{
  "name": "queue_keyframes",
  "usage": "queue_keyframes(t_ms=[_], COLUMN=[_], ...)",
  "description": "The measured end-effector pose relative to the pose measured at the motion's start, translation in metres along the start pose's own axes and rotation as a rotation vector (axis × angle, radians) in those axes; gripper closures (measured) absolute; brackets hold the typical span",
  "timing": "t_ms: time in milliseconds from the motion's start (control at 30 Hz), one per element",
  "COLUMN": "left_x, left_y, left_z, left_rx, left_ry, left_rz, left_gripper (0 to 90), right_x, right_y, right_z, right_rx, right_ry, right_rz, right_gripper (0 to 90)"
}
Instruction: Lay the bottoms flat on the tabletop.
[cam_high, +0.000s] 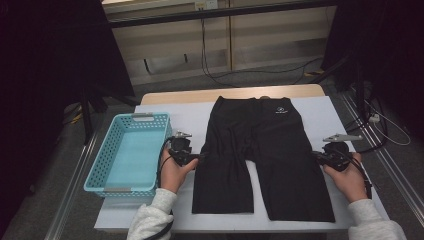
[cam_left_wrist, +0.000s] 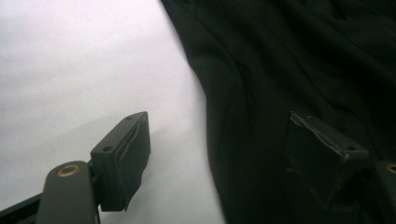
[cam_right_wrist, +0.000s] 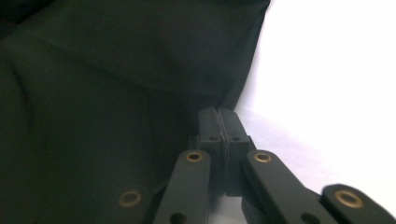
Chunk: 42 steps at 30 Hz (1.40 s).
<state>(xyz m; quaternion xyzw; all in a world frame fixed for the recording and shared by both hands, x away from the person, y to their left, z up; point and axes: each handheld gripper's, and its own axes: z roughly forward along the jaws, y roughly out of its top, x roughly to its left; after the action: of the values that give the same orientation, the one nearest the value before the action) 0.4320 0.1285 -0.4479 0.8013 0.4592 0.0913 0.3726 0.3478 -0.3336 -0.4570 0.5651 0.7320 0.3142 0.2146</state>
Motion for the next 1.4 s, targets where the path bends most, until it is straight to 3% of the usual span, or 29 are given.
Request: queue_keyframes(t_ms=[100, 367, 633, 867, 933, 1000, 1133, 1300, 1400], left_x=[0.000, 0.000, -0.001, -0.002, -0.002, -0.002, -0.003, -0.006, -0.008], left_y=[0.000, 0.000, -0.002, -0.003, -0.005, -0.006, -0.010, -0.014, -0.017], left_z=[0.001, -0.001, 0.002, -0.001, -0.003, -0.006, -0.009, -0.014, -0.018], left_rx=[0.001, 0.003, 0.018, 0.019, 0.025, 0.029, 0.026, 0.026, 0.019], left_ry=[0.000, -0.009, -0.014, -0.022, -0.042, -0.050, -0.059, -0.065, -0.067], left_rz=[-0.003, -0.004, -0.003, -0.004, -0.006, -0.013, -0.013, 0.004, 0.009], left_gripper=[22.9, 22.1, 21.8, 22.0, 23.8, 24.5, 25.5, 29.2, 33.0], right_x=[-0.007, -0.017, -0.019, -0.021, -0.022, -0.021, -0.015, 0.004, 0.019], right_y=[-0.001, -0.004, -0.005, -0.005, -0.005, -0.006, -0.004, 0.003, 0.006], right_z=[-0.003, -0.009, -0.010, -0.011, -0.010, -0.011, -0.012, -0.014, -0.013], right_rx=[0.009, 0.016, 0.020, 0.018, 0.019, 0.014, -0.012, -0.060, -0.071], right_ry=[0.000, -0.028, -0.033, -0.072, -0.058, -0.076, -0.058, -0.023, 0.020], right_rz=[0.021, 0.008, 0.013, 0.000, 0.000, -0.008, -0.020, -0.055, -0.074], right_gripper=[90.0, 90.0, 90.0, 90.0, 90.0, 90.0, 78.2, 54.4, 49.9])
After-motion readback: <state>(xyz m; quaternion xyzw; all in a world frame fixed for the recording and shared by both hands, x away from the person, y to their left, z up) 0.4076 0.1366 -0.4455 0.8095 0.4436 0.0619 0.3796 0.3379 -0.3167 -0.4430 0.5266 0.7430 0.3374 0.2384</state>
